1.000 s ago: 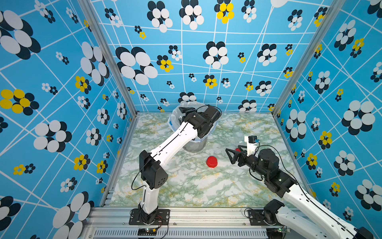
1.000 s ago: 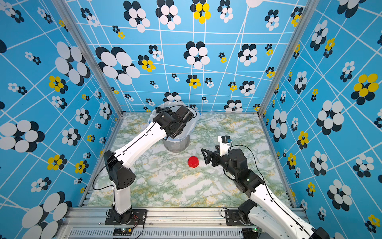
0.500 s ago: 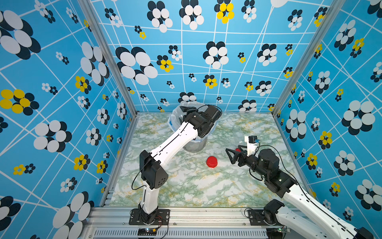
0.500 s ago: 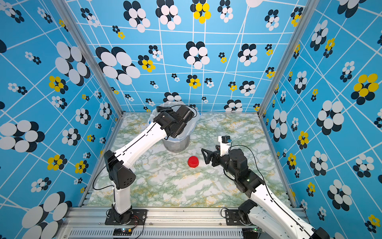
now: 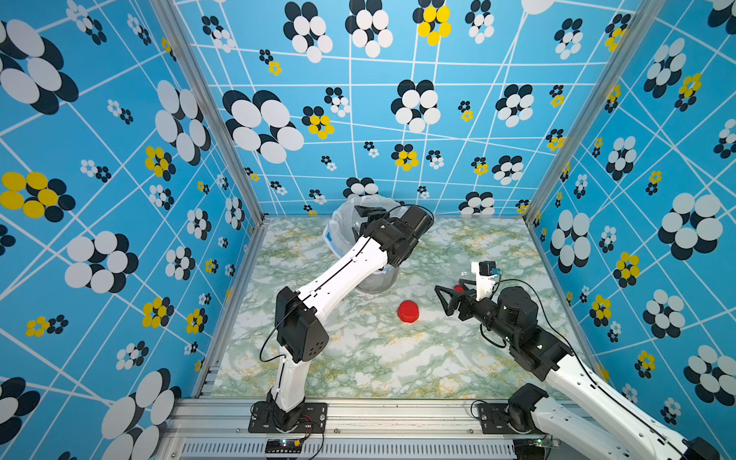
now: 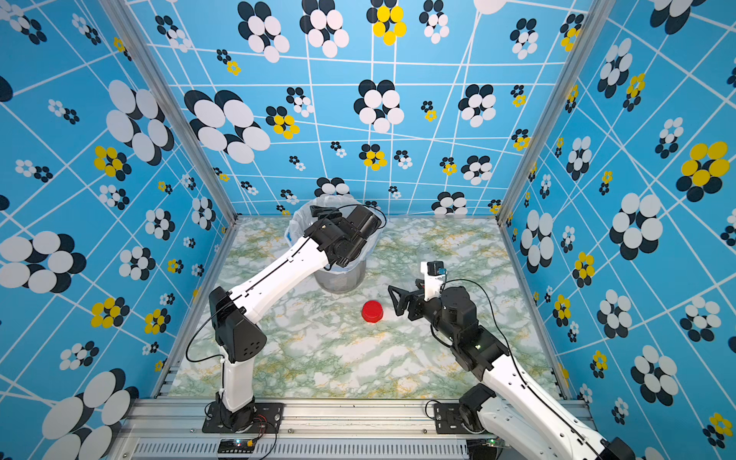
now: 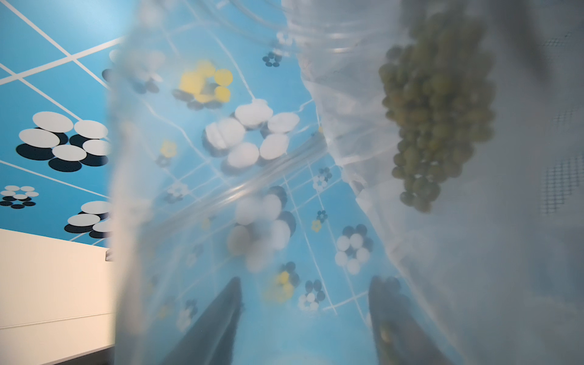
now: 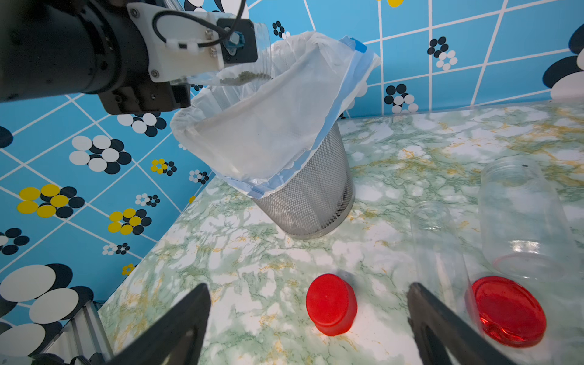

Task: Empty moldy mung beans from jars
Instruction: Pour the moldy mung beans from the jar into the trash bin.

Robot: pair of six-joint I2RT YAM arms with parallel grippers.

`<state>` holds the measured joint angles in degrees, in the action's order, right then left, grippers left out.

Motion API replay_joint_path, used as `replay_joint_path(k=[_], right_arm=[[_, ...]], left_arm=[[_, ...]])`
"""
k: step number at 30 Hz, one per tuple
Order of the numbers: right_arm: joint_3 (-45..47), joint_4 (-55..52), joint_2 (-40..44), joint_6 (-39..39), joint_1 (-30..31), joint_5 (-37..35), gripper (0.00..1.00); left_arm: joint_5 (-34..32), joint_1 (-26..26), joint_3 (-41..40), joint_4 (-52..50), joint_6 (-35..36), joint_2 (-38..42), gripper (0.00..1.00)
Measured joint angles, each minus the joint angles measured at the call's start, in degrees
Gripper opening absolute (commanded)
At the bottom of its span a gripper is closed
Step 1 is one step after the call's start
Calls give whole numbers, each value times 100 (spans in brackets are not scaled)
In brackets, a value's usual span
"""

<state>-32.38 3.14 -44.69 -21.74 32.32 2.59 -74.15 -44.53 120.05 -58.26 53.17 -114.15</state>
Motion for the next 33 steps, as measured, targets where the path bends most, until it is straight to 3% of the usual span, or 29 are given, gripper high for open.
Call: replay_joint_path(k=[16, 33], right_arm=[[0, 39, -70, -39, 0, -17, 99], [0, 76, -243, -146, -2, -11, 99]], left_arm=[[365, 4, 0, -511, -767, 2, 58], [1617, 245, 531, -1886, -2286, 2, 56]])
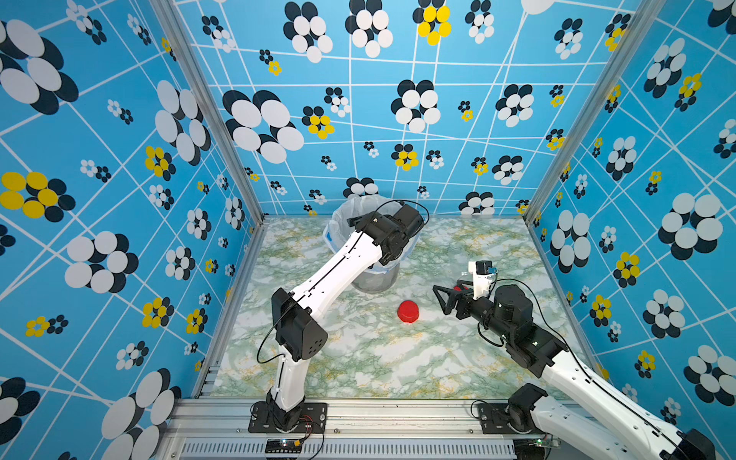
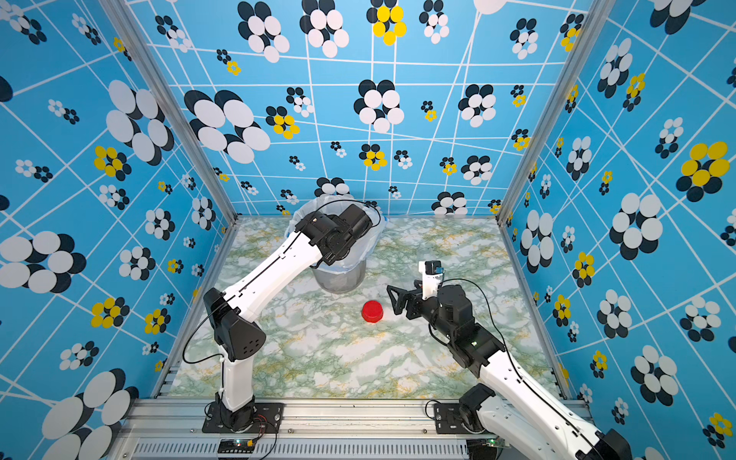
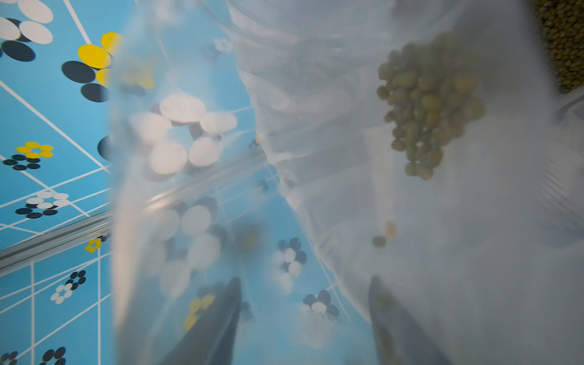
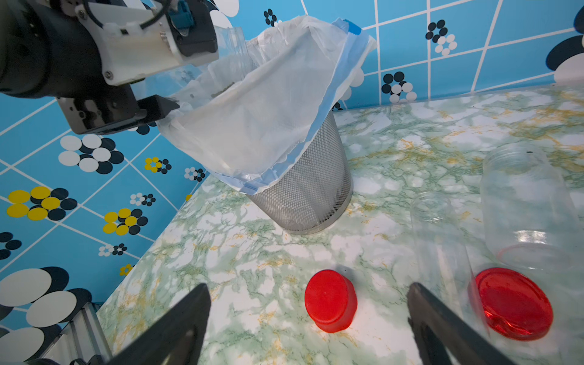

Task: Empty moldy mung beans from jars
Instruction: Pour the moldy mung beans from the jar into the trash bin.

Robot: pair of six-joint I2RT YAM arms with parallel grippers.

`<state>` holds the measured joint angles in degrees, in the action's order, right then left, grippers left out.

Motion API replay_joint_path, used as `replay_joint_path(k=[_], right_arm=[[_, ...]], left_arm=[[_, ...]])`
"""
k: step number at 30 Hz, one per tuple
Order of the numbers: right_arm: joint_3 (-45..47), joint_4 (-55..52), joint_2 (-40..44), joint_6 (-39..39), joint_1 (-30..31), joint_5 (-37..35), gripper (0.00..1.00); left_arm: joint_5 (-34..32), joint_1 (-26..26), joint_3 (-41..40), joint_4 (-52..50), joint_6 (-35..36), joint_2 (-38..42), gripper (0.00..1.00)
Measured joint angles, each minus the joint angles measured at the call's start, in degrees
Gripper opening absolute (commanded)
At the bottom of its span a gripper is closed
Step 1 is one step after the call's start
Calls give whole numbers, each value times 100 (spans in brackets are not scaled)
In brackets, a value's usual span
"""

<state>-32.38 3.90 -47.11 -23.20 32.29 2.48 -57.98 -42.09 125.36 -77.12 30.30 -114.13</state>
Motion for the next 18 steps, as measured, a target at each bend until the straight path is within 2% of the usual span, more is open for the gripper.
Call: replay_joint_path(k=[11, 18], right_arm=[[-278, 168, -527, -136, -4, 258, 99], [-533, 275, -730, -160, -4, 354, 99]], left_arm=[[1272, 385, 892, -918, -1025, 0, 57], [1410, 501, 933, -1311, -1486, -17, 56]])
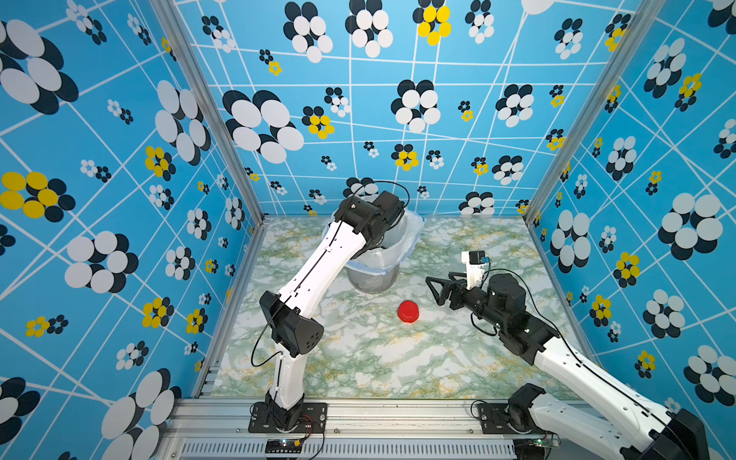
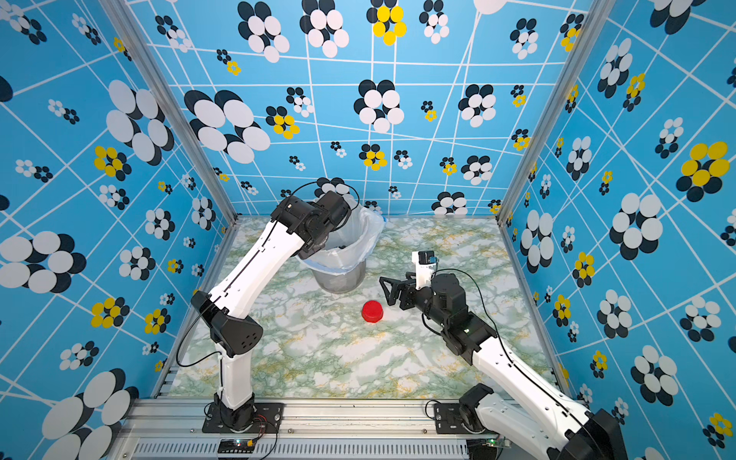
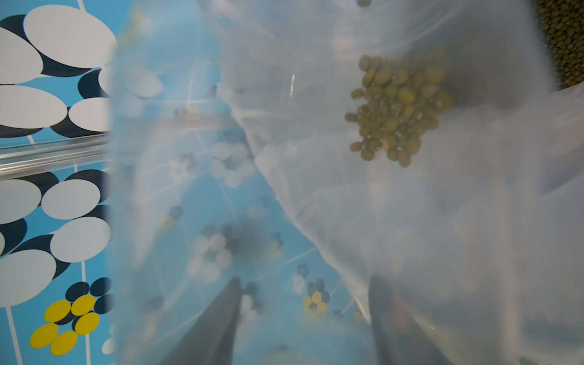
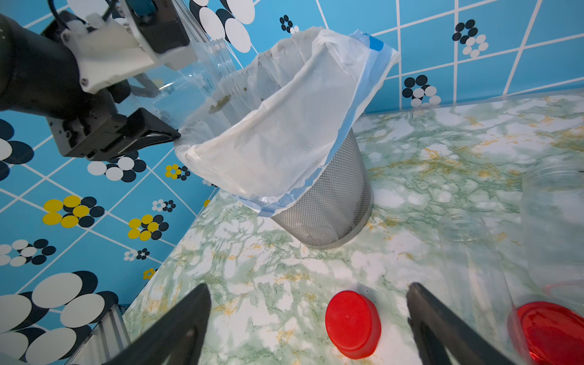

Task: Empty moldy mung beans from jars
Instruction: Pour the moldy mung beans from the jar into the trash bin.

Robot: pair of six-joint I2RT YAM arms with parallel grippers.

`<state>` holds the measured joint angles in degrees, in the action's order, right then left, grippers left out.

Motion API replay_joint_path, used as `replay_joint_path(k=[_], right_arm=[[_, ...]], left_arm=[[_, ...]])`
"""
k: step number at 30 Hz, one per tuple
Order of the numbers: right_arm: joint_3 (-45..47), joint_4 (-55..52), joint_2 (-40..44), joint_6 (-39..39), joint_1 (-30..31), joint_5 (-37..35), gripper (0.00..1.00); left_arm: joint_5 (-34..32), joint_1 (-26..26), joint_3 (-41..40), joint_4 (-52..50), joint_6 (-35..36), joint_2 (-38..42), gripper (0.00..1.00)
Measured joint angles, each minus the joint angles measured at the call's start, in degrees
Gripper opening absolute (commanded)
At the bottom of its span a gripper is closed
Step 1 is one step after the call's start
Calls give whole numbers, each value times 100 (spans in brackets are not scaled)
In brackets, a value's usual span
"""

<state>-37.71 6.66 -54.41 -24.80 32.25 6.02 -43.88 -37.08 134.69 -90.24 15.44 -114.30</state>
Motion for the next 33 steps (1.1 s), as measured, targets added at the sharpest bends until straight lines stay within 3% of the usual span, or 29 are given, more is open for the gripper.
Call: replay_joint_path(k=[12, 24, 33], right_arm=[[-356, 7, -127, -50, -4, 140, 99], [-1217, 304, -793, -205, -4, 529, 86], [-2026, 612, -1650, -417, -4, 800, 63]], left_arm=[[-1049, -284, 151, -109, 247, -420, 56], [22, -444, 756, 168, 310, -422, 56], [866, -457, 968, 216, 212, -376, 56]])
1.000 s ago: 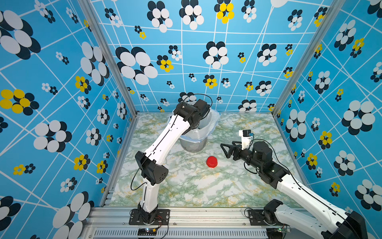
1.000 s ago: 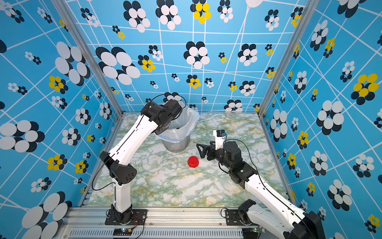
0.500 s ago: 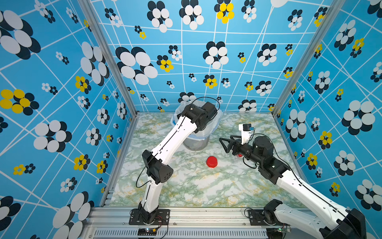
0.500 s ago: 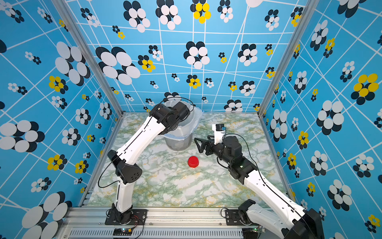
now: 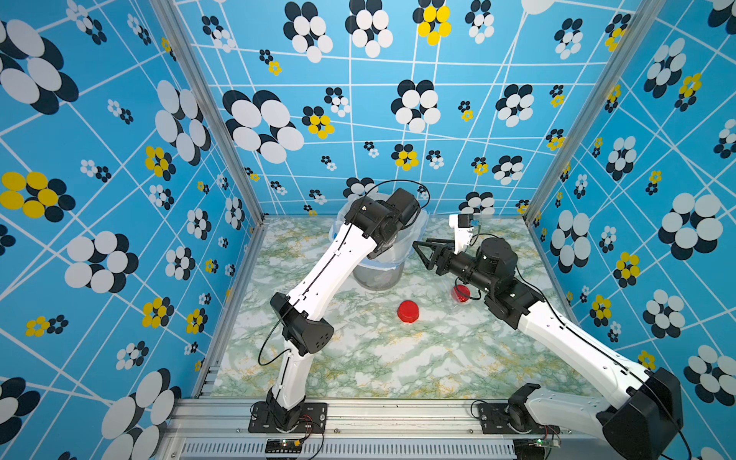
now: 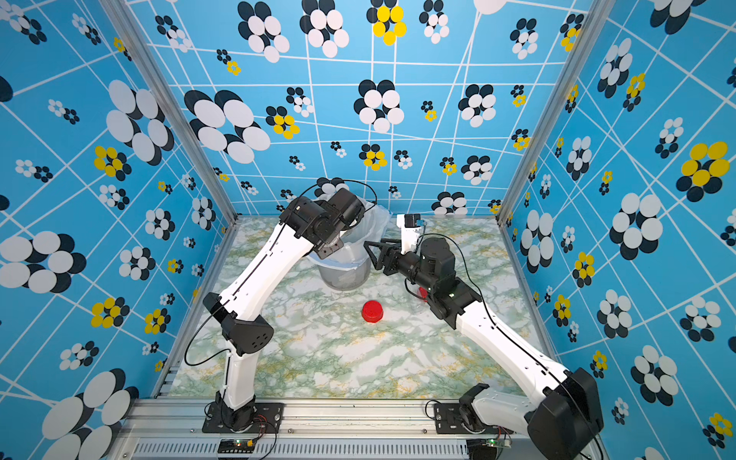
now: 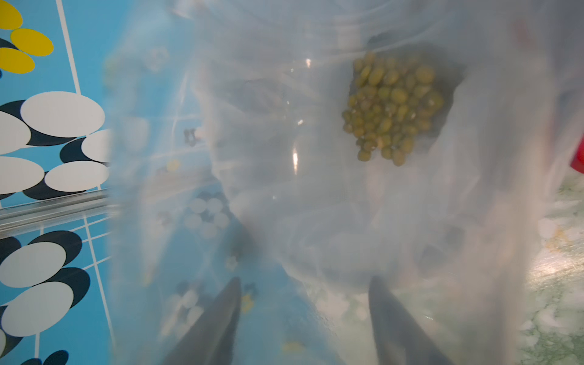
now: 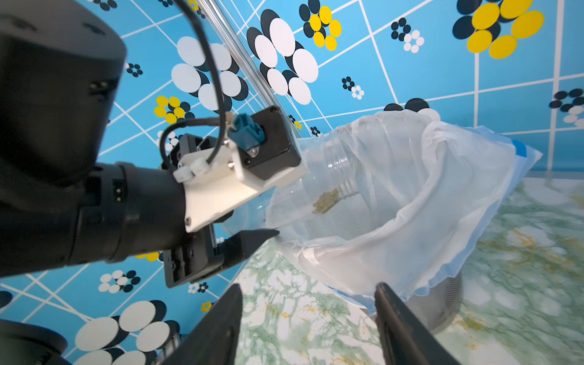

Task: Empty moldy mung beans from jars
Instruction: Pour the moldy mung beans from the jar into the trash bin.

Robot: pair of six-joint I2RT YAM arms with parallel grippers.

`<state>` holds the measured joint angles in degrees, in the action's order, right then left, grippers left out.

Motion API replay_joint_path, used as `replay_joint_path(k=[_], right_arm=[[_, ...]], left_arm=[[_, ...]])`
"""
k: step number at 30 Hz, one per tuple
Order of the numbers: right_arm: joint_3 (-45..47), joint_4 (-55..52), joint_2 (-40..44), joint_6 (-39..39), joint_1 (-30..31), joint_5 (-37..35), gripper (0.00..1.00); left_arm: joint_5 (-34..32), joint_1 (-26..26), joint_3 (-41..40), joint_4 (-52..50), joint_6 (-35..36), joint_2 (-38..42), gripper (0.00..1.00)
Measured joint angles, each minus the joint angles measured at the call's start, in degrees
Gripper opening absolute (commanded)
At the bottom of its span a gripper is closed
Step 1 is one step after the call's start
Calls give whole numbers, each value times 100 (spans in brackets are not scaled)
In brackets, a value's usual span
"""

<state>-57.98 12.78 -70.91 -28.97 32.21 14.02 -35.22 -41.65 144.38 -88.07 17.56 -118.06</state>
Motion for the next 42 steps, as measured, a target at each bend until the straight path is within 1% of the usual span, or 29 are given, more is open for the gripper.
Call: replay_joint_path(k=[5, 18, 21, 27, 33, 37, 39, 42], right_arm=[[-501, -4, -588, -87, 0, 94, 59], [-1113, 63, -1405, -179, 0, 157, 58], [-1425, 22, -1628, -192, 0, 160, 58], [-1711, -24, -1897, -238, 0, 133, 56], [-1937, -52, -2090, -269, 0, 114, 56], [-2114, -52, -2218, -302, -2, 116, 57], [-2194, -50, -2260, -308, -2, 129, 57], [-2280, -42, -2304, -326, -2, 131, 57]], left_arm=[[195, 79, 76, -22, -44, 9, 56], [448, 181, 59, -17, -39, 9, 56], [501, 232, -50, 28, -59, 55, 56], [916, 470, -280, 223, -50, 315, 55], [1038, 590, -667, 490, -39, 608, 55], [1047, 627, -949, 647, 4, 739, 57], [1119, 629, -1071, 713, 44, 778, 59], [1263, 627, -1274, 859, 109, 850, 59]])
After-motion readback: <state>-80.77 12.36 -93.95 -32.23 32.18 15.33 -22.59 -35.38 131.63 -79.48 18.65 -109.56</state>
